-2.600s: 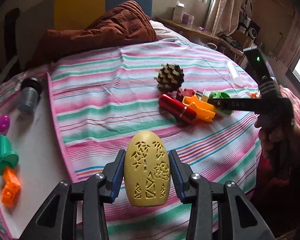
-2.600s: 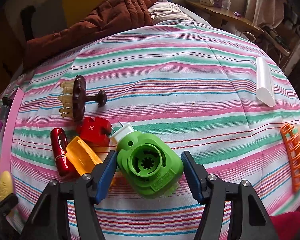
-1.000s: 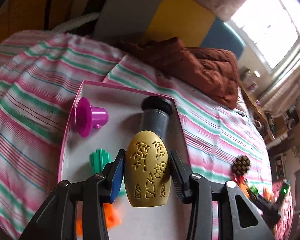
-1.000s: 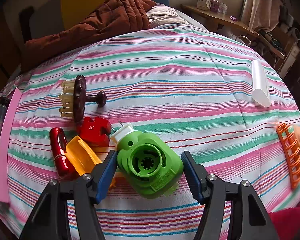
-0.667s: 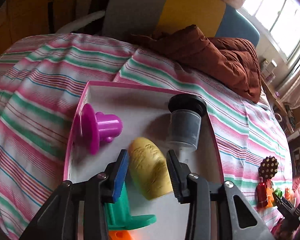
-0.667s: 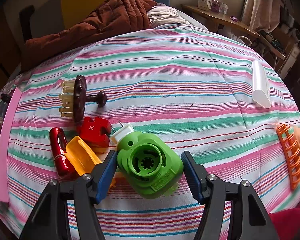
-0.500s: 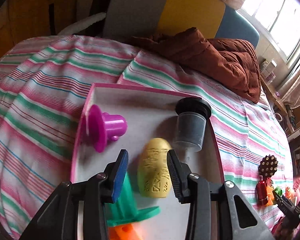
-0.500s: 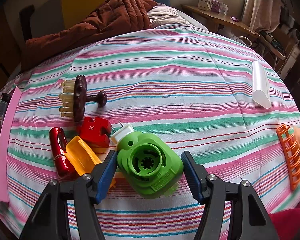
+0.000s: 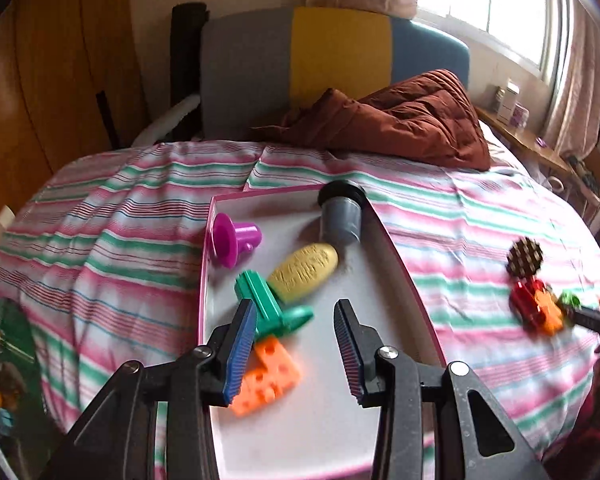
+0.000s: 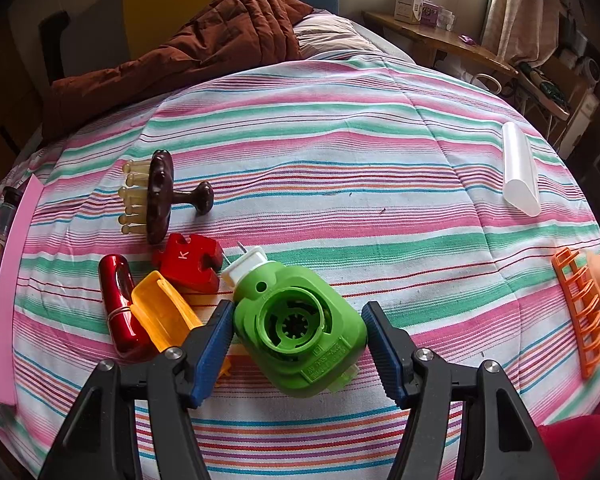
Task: Organize rigid objects
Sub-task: 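Carry the green round-lensed toy onto the white tray with the right gripper, then open the right gripper to release the green toy on the tray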
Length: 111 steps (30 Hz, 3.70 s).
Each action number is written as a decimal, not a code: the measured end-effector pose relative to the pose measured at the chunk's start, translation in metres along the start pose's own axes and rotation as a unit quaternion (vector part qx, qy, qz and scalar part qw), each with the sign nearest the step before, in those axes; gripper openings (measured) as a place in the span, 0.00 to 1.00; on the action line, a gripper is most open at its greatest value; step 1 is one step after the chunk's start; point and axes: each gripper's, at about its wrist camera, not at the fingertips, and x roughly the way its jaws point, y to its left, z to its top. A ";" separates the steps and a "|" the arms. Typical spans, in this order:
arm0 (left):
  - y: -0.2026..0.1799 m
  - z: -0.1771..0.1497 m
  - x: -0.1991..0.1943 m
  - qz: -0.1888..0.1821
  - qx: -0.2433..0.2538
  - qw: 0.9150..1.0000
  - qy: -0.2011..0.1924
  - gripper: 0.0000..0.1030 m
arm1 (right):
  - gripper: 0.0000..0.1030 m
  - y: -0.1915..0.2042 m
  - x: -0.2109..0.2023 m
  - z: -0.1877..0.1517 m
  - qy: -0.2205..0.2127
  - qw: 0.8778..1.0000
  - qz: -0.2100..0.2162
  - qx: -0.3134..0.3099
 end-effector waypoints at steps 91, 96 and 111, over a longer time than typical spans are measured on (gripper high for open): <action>0.092 -0.060 -0.043 0.045 -0.074 0.996 -0.013 0.39 | 0.64 0.338 -0.018 -0.027 0.008 0.966 0.154 -0.209; 0.091 -0.061 -0.044 0.047 -0.074 0.996 -0.012 0.39 | 0.67 0.332 -0.026 -0.028 0.001 0.965 0.164 -0.204; 0.084 -0.061 -0.053 0.050 -0.064 0.997 -0.020 0.39 | 0.70 0.297 -0.075 -0.029 -0.067 0.964 0.172 -0.190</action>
